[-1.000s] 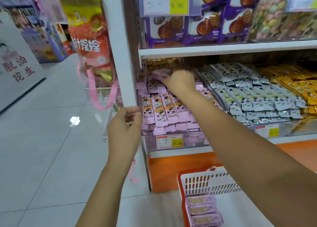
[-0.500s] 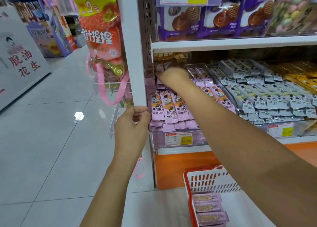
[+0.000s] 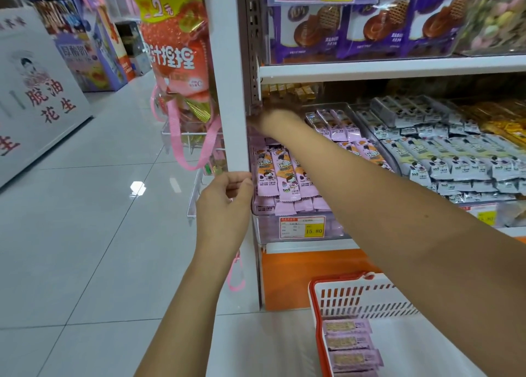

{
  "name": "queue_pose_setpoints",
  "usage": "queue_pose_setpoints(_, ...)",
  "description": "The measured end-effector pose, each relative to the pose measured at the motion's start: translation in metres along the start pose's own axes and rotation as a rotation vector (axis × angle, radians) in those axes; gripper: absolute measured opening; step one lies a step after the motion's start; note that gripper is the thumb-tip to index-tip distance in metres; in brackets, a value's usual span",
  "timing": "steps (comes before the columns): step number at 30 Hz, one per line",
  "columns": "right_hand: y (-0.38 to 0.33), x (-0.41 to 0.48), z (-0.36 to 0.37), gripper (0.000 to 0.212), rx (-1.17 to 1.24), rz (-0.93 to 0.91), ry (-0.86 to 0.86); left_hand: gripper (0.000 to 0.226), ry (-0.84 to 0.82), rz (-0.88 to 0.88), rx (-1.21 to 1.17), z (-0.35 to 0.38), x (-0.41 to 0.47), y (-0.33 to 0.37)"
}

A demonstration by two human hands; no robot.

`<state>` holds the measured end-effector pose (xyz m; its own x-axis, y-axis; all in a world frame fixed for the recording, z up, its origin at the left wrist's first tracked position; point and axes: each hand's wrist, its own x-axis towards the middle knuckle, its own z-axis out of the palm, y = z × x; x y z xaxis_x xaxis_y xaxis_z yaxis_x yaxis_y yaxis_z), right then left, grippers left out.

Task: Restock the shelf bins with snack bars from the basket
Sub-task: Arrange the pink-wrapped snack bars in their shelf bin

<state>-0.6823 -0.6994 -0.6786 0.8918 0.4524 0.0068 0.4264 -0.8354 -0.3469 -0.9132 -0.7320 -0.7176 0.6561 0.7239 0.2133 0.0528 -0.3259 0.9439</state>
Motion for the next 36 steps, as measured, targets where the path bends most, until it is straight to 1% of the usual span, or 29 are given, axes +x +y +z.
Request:
queue_pose_setpoints(2, 0.003, -0.029, -0.014, 0.070, -0.052, -0.060, 0.019, 0.015, 0.003, 0.004, 0.012, 0.000, 0.000, -0.002)
queue_pose_setpoints(3, 0.008, -0.039, -0.019, 0.064, -0.036, -0.083, 0.049, 0.014, 0.003, 0.015, 0.025, -0.001, -0.001, -0.001)
queue_pose_setpoints(5, 0.019, -0.065, -0.026, 0.052, 0.014, -0.155, 0.200, 0.015, -0.005, 0.073, 0.066, -0.002, -0.004, 0.000)
queue_pose_setpoints(7, 0.035, -0.095, -0.033, 0.031, 0.025, -0.276, 0.348, 0.023, -0.034, 0.149, 0.101, -0.002, -0.008, 0.000)
queue_pose_setpoints(9, 0.062, -0.129, -0.039, 0.017, 0.064, -0.410, 0.463, 0.034, -0.104, 0.189, 0.120, 0.003, -0.014, -0.001)
queue_pose_setpoints(10, 0.076, -0.150, -0.042, 0.015, 0.102, -0.470, 0.495, 0.038, -0.159, 0.195, 0.143, 0.006, -0.018, -0.001)
queue_pose_setpoints(11, 0.092, -0.171, -0.042, 0.018, 0.146, -0.507, 0.496, 0.039, -0.230, 0.193, 0.194, 0.011, -0.023, -0.002)
queue_pose_setpoints(12, 0.107, -0.192, -0.037, 0.022, 0.195, -0.535, 0.459, 0.038, -0.318, 0.191, 0.278, 0.016, -0.029, -0.004)
queue_pose_setpoints(14, 0.140, -0.228, -0.020, 0.026, 0.234, -0.551, 0.306, 0.032, -0.511, 0.216, 0.474, 0.029, -0.043, -0.011)
queue_pose_setpoints(18, 0.215, -0.271, 0.033, 0.024, 0.108, -0.545, 0.069, 0.025, -0.842, 0.280, 0.797, 0.061, -0.079, -0.029)
queue_pose_setpoints(20, 0.252, -0.278, 0.067, 0.017, 0.051, -0.441, -0.118, 0.026, -1.009, 0.235, 0.886, 0.076, -0.099, -0.041)
queue_pose_setpoints(21, 0.271, -0.280, 0.085, 0.022, 0.008, -0.372, -0.210, 0.029, -1.087, 0.196, 0.907, 0.081, -0.108, -0.048)
queue_pose_setpoints(23, 0.305, -0.282, 0.122, 0.039, -0.070, -0.233, -0.358, 0.036, -1.207, 0.149, 0.922, 0.089, -0.122, -0.061)
queue_pose_setpoints(25, 0.326, -0.281, 0.153, 0.050, -0.077, -0.134, -0.416, 0.037, -1.241, 0.133, 0.972, 0.096, -0.127, -0.071)
queue_pose_setpoints(27, 0.338, -0.280, 0.179, 0.055, -0.048, -0.056, -0.424, 0.040, -1.193, 0.125, 1.070, 0.102, -0.125, -0.080)
queue_pose_setpoints(29, 0.343, -0.283, 0.200, 0.055, -0.019, 0.003, -0.462, 0.041, -1.159, 0.096, 1.141, 0.108, -0.120, -0.089)
queue_pose_setpoints(32, 0.346, -0.295, 0.231, 0.053, 0.021, 0.002, -0.540, 0.036, -1.190, 0.039, 1.143, 0.116, -0.115, -0.095)
queue_pose_setpoints(34, 0.347, -0.303, 0.249, 0.060, 0.043, -0.012, -0.550, 0.034, -1.218, 0.019, 1.105, 0.120, -0.113, -0.096)
queue_pose_setpoints(36, 0.351, -0.308, 0.264, 0.068, 0.020, -0.036, -0.545, 0.031, -1.257, 0.044, 1.102, 0.123, -0.112, -0.094)
